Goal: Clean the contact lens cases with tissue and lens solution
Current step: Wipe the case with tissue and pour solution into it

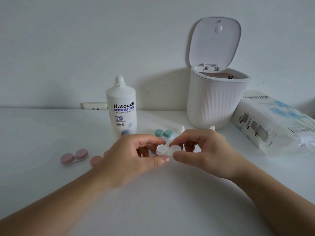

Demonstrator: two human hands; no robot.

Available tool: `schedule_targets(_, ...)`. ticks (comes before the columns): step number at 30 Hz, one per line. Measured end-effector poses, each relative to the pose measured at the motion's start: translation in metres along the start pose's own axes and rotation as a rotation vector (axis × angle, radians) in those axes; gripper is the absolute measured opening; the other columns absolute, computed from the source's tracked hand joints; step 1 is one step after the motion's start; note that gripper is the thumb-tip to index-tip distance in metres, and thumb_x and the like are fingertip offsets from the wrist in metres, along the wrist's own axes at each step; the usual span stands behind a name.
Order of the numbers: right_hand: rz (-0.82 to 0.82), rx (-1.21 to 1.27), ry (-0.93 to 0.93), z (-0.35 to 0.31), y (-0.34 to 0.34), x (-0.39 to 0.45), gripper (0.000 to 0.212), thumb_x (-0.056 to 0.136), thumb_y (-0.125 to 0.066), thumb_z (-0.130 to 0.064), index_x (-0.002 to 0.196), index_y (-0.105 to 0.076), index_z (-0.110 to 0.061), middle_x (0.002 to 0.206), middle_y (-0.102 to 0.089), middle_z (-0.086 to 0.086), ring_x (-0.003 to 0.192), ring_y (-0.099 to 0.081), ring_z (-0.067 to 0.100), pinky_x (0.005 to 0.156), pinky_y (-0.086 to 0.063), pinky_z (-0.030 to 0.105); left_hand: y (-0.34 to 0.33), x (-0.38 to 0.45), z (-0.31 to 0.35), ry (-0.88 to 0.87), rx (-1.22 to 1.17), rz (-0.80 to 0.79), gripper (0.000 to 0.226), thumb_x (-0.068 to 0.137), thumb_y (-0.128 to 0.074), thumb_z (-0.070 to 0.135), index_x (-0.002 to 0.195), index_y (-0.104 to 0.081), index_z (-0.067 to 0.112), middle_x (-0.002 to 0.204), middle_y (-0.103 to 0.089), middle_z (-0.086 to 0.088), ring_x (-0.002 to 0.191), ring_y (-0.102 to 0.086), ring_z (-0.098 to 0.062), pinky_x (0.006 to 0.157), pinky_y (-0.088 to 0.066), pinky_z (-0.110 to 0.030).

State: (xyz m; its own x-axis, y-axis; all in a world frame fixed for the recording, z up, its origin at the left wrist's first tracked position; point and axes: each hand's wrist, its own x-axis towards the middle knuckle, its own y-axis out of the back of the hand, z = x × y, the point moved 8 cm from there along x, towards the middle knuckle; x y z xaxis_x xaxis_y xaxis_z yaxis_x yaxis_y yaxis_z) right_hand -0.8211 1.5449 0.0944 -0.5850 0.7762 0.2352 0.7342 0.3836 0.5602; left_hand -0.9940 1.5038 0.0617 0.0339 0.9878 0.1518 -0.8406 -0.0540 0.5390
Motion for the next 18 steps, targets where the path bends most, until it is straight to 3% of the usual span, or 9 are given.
schedule_targets(4,-0.029,0.0,0.008,-0.001,-0.002,0.0,0.013,0.08,-0.082,-0.021,0.09,-0.079,-0.028,0.083,-0.068,-0.001,0.069,-0.052,0.007,0.066,-0.043,0.017,-0.006,0.002,0.002,0.02,-0.159,-0.043,0.049,0.054,-0.077,0.067,0.101,-0.072,0.053,0.093,-0.077,0.014,0.071,-0.06,-0.004,0.076,-0.05,-0.032)
schedule_targets(7,-0.036,0.003,0.01,0.0,-0.003,0.001,0.013,0.08,-0.082,-0.022,0.09,-0.079,-0.029,0.083,-0.067,-0.003,0.072,-0.055,0.017,0.067,-0.045,0.02,-0.004,0.003,0.0,0.043,-0.177,-0.033,0.046,0.055,-0.078,0.064,0.098,-0.074,0.049,0.091,-0.078,0.011,0.082,-0.07,-0.011,0.087,-0.054,-0.037)
schedule_targets(10,-0.06,0.007,0.03,0.0,-0.005,0.001,0.015,0.077,-0.08,-0.035,0.092,-0.078,-0.033,0.085,-0.068,-0.006,0.074,-0.056,0.018,0.068,-0.047,0.022,-0.004,0.003,-0.001,0.057,-0.198,-0.036,0.038,0.06,-0.083,0.056,0.095,-0.076,0.044,0.088,-0.078,0.012,0.082,-0.072,-0.01,0.086,-0.054,-0.035)
schedule_targets(12,-0.052,0.034,0.041,0.001,-0.003,0.002,0.029,0.071,-0.077,-0.05,0.094,-0.077,-0.034,0.086,-0.07,-0.004,0.073,-0.056,0.015,0.071,-0.049,0.027,-0.002,0.003,-0.001,0.058,-0.197,-0.028,0.031,0.064,-0.088,0.047,0.093,-0.077,0.044,0.079,-0.074,0.017,0.073,-0.067,-0.003,0.076,-0.051,-0.022)
schedule_targets(15,0.101,0.148,-0.008,0.014,0.016,0.007,0.033,0.07,-0.072,-0.054,0.094,-0.078,-0.032,0.085,-0.074,0.003,0.075,-0.06,0.019,0.073,-0.049,0.033,-0.001,0.002,0.002,0.064,-0.259,-0.043,0.03,0.064,-0.087,0.042,0.092,-0.078,0.037,0.081,-0.077,0.011,0.073,-0.068,-0.003,0.072,-0.052,-0.016)
schedule_targets(18,0.253,-0.062,-0.065,0.03,0.03,0.011,0.016,0.076,-0.071,-0.048,0.086,-0.075,-0.037,0.072,-0.067,-0.013,0.061,-0.052,0.001,0.062,-0.042,0.013,0.0,0.001,0.003,0.068,-0.288,-0.04,0.03,0.062,-0.083,0.04,0.091,-0.08,0.029,0.084,-0.079,0.006,0.076,-0.071,-0.004,0.075,-0.054,-0.015)
